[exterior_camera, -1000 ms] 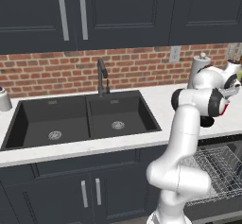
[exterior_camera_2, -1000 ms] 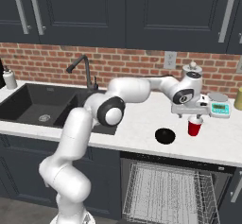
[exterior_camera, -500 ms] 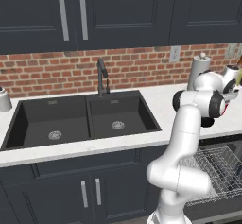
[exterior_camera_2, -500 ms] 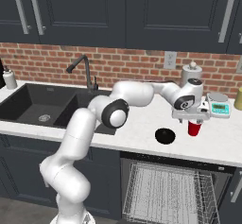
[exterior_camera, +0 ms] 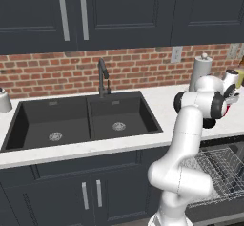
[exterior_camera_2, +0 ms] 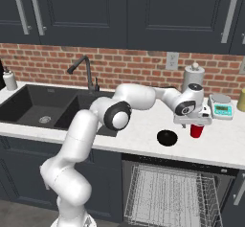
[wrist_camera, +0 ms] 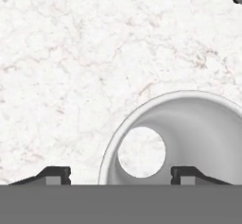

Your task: Pick up the cup and bowl from the counter, place them in the dishwasher, and close the dishwasher door.

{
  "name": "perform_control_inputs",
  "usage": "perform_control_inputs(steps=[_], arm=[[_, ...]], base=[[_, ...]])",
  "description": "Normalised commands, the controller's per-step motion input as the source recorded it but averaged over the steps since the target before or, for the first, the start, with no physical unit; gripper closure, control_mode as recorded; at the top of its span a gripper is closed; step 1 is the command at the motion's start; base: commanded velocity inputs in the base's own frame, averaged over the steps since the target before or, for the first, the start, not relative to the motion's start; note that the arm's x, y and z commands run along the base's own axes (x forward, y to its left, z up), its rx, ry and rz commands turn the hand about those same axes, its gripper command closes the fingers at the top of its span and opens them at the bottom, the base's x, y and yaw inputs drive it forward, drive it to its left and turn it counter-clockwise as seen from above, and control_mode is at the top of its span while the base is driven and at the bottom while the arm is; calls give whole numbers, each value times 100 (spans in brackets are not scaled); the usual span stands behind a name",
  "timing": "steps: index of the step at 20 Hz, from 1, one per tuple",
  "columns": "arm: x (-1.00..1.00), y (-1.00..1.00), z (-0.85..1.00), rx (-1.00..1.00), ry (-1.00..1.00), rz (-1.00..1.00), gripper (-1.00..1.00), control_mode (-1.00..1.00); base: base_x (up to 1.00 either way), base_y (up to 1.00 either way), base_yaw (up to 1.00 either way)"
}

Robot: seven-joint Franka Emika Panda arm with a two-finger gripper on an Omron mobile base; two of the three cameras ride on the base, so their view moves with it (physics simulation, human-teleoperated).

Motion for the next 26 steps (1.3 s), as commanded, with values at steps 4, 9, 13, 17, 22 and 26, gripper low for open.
perform_control_inputs(steps=[4,9,13,17,22,26], arm=[[0,3,-15,-2,0,0,100,-100],[-14,4,0,0,0,0,100,-100],[-43,-5,0,0,-5,0,100,-100],[-85,-18,0,6,-2,-7,100,-100],[-100,6,-17,11,-20,-7,100,-100],[-100,23,-8,9,-21,-7,100,-100]], base=[[0,0,0],[0,0,0],[0,0,0],[0,0,0],[0,0,0],[0,0,0]])
